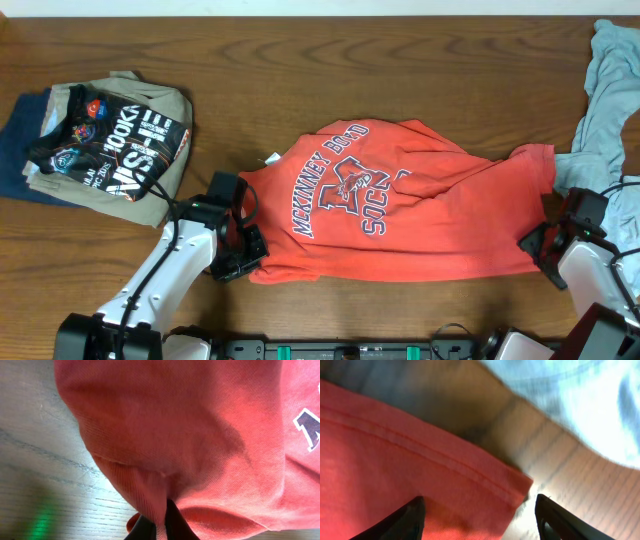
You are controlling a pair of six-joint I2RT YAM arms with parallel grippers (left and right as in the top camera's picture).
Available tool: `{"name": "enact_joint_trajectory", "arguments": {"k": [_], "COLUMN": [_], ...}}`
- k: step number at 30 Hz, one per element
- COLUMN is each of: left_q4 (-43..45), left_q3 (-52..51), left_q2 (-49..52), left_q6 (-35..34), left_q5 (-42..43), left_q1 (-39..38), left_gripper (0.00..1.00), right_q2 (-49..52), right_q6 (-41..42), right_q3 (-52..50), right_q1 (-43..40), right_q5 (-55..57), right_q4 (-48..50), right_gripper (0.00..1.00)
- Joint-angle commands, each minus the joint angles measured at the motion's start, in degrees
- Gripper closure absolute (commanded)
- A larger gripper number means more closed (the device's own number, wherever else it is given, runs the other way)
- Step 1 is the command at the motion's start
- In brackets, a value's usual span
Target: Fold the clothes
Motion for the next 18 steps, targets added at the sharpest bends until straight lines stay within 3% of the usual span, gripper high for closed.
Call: {"name": "enact_joint_trajectory", "arguments": {"k": [1, 3, 4, 6, 11, 18], "left_q4": [-0.2, -0.2, -0.2, -0.3, -0.5, -8.6], "left_q3": [0.8, 0.8, 0.8, 0.8, 1.9, 15.5], "left_q2": [-0.3, -0.3, -0.3, -0.3, -0.3, -0.4], "left_q6": [0.4, 0.4, 0.4, 0.3, 2.7, 12.5], "left_q5": [-0.1, -0.1, -0.1, -0.1, 0.0, 0.7], "left_q1": [0.3, 0.3, 0.3, 0.3, 0.3, 0.3], "left_gripper": [0.94, 0.94, 0.94, 0.94, 0.94, 0.94], "right_q2": [3.9, 5.2, 5.6, 5.9, 4.7, 0.5], "right_q6": [0.2, 0.2, 0.2, 0.1, -1.7, -6.8], "right_q3": [-1.0, -1.0, -1.0, -1.0, 1.2, 15.4], "right_q1": [-0.4, -0.4, -0.4, -0.4, -0.4, -0.4], "right_q5": [1.1, 0.4, 0.0, -1.5, -8.8, -16.4], "right_q4": [0.8, 1.1, 1.0, 1.0, -1.5, -17.2], "right_gripper": [0.32, 0.44, 0.58, 0.99, 0.99, 0.99]}}
